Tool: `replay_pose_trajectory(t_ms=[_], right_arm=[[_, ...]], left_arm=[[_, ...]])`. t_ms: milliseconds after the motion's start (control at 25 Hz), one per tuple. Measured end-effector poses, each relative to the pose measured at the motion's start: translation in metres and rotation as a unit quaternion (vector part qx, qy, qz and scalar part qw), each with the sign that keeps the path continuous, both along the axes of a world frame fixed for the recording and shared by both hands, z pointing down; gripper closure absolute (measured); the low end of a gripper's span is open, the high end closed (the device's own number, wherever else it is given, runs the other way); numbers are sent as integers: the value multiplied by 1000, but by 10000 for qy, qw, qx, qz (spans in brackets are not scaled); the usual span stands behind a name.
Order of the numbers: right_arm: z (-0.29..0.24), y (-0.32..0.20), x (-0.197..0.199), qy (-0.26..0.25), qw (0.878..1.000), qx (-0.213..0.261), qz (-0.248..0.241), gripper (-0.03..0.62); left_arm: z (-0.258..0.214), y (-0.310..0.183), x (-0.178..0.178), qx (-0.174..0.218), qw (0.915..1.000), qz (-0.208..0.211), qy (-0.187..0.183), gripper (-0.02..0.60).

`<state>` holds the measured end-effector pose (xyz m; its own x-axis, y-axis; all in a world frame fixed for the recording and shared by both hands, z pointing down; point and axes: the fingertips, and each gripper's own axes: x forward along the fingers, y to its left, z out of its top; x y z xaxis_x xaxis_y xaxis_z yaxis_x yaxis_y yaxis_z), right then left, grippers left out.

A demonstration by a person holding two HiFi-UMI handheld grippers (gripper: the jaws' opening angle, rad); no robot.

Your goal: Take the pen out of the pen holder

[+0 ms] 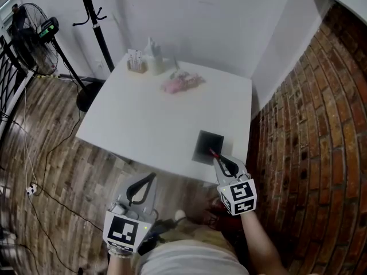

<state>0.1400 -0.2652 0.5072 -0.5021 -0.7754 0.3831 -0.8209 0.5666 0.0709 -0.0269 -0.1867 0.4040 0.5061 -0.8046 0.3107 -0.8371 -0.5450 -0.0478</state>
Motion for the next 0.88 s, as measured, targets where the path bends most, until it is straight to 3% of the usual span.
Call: replay_pose_trajectory(t_ms=[880], right_arm=[[-37,-5,9,-198,9990,376,167,560]], left_arm=[[-11,4,3,81,10000,-19,-1,586]])
